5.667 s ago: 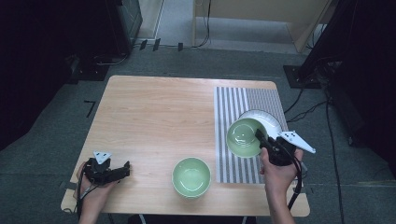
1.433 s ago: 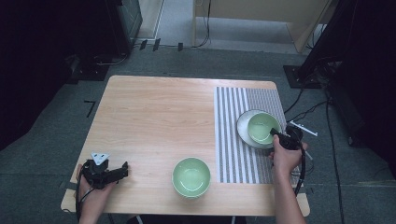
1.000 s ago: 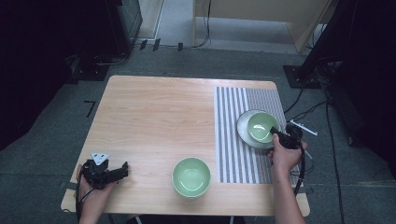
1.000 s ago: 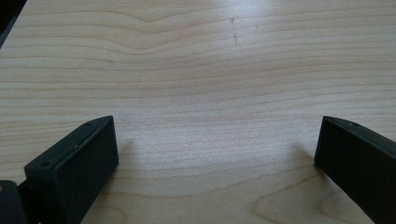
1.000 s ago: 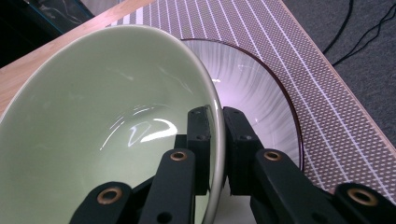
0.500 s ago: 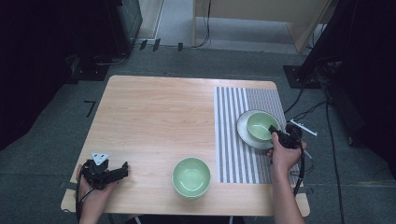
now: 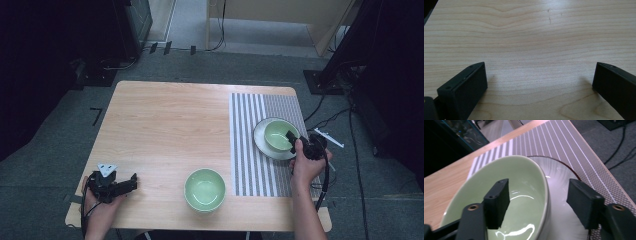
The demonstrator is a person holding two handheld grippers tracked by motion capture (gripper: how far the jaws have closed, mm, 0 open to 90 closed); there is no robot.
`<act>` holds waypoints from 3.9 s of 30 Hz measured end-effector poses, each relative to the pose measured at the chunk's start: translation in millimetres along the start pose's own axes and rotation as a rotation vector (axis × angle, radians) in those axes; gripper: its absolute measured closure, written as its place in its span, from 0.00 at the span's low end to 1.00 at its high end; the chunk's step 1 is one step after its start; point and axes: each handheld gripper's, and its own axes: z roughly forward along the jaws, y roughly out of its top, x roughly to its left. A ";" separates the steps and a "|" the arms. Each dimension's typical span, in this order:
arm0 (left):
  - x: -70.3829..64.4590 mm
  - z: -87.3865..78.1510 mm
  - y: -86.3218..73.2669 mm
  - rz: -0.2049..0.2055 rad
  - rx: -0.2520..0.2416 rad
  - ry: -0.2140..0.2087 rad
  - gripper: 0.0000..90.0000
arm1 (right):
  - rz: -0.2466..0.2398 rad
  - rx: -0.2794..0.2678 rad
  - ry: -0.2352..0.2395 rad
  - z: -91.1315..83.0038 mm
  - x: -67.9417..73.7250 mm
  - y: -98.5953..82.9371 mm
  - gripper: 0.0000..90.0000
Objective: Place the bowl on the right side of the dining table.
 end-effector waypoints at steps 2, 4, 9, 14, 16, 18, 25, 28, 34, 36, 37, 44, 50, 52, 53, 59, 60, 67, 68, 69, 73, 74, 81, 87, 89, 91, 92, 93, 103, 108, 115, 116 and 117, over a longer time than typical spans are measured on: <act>0.0 0.0 0.0 0.000 0.000 0.000 0.00 | -0.009 -0.013 0.011 -1.6 0.7 0.4 0.35; 0.0 0.0 0.0 0.000 0.000 0.000 0.00 | -0.030 -0.022 0.017 -3.2 2.3 0.3 0.33; 0.0 0.0 0.0 0.000 0.000 0.000 0.00 | -0.083 -0.052 0.024 -6.2 6.1 0.2 0.31; 0.0 0.0 0.0 0.000 0.000 0.000 0.00 | -0.112 -0.084 0.063 -8.9 9.0 -0.7 0.26; 0.0 0.0 0.0 0.000 0.000 0.000 0.00 | -0.123 -0.093 0.075 -10.1 9.9 -1.0 0.23; 0.0 0.0 0.0 0.000 0.000 0.000 0.00 | -0.142 -0.103 0.068 -11.6 11.1 -1.7 0.19; -0.1 0.0 0.0 0.001 0.000 -0.001 0.00 | -0.167 -0.103 0.063 -14.6 12.3 -3.4 0.19; -0.4 0.4 0.3 0.001 0.000 -0.002 0.00 | -0.182 -0.107 0.084 -16.5 12.9 -4.8 0.19; -1.0 0.8 0.8 0.000 0.000 -0.003 0.00 | -0.220 -0.127 0.085 -21.6 15.9 -6.8 0.19; -1.2 1.1 1.1 0.002 0.000 -0.003 0.00 | -0.228 -0.129 0.090 -23.0 16.7 -7.6 0.19; -1.3 1.2 1.3 0.002 0.000 -0.003 0.00 | -0.235 -0.129 0.084 -24.0 17.1 -8.1 0.19; -2.0 2.1 2.1 0.001 -0.001 -0.002 0.00 | -0.244 -0.139 0.080 -30.3 17.0 -9.5 0.19; -2.4 2.9 2.8 -0.002 -0.002 0.000 0.00 | -0.261 -0.147 0.083 -37.0 17.5 -13.2 0.19; -2.4 3.2 3.0 -0.001 -0.002 -0.001 0.00 | -0.265 -0.147 0.079 -37.9 17.7 -13.9 0.19; -2.4 3.3 3.3 0.001 -0.001 -0.001 0.00 | -0.270 -0.151 0.081 -38.6 17.4 -14.4 0.19; -2.5 4.1 4.0 0.000 -0.001 -0.001 0.00 | -0.282 -0.150 0.069 -44.0 16.9 -17.8 0.19; -2.6 4.2 4.2 0.000 0.000 -0.001 0.00 | -0.285 -0.151 0.064 -45.6 17.0 -19.3 0.19; -2.7 4.7 4.6 -0.002 -0.001 0.001 0.00 | -0.293 -0.148 0.054 -52.6 16.9 -25.7 0.20; -2.7 4.7 4.6 -0.002 -0.001 0.001 0.00 | -0.293 -0.147 0.053 -54.2 16.6 -27.2 0.20; -2.6 4.6 4.6 -0.001 -0.001 0.001 0.00 | -0.290 -0.145 0.052 -55.3 16.4 -28.2 0.20; -2.7 4.8 4.7 -0.002 -0.001 0.001 0.00 | -0.290 -0.151 0.047 -60.4 15.0 -30.7 0.20; -2.6 4.7 4.7 -0.001 -0.001 0.001 0.00 | -0.291 -0.150 0.047 -61.9 14.6 -31.4 0.20; -2.6 4.8 4.7 -0.002 -0.001 0.000 0.00 | -0.290 -0.146 0.036 -70.4 11.9 -36.9 0.20; -2.6 4.8 4.7 -0.001 -0.001 0.001 0.00 | -0.292 -0.143 0.025 -77.9 7.7 -41.7 0.20; -2.6 4.8 4.7 -0.002 -0.001 0.001 0.00 | -0.295 -0.141 0.022 -79.0 6.4 -42.9 0.20; -2.6 4.7 4.7 -0.001 -0.001 0.001 0.00 | -0.295 -0.137 0.015 -79.9 4.3 -44.2 0.20; -2.6 4.7 4.7 -0.001 -0.001 0.001 0.00 | -0.295 -0.137 0.015 -79.9 4.3 -44.2 0.20; -2.6 4.8 4.7 -0.002 -0.001 0.001 0.00 | -0.292 -0.138 0.006 -80.5 1.9 -45.5 0.21; -2.6 4.7 4.7 -0.001 -0.001 0.001 0.00 | -0.298 -0.128 -0.001 -89.4 0.5 -54.2 0.21; -2.6 4.7 4.7 -0.001 -0.001 0.001 0.00 | -0.298 -0.124 -0.001 -95.2 -2.2 -57.1 0.21; -2.6 4.7 4.7 -0.002 -0.001 0.001 0.00 | -0.311 -0.114 0.000 -102.9 -4.2 -61.8 0.21; -2.6 4.7 4.7 -0.002 -0.001 0.001 0.00 | -0.310 -0.110 -0.002 -104.3 -4.4 -62.6 0.21; -2.6 4.8 4.7 -0.002 -0.001 0.000 0.00 | -0.309 -0.110 -0.002 -105.2 -4.4 -63.0 0.21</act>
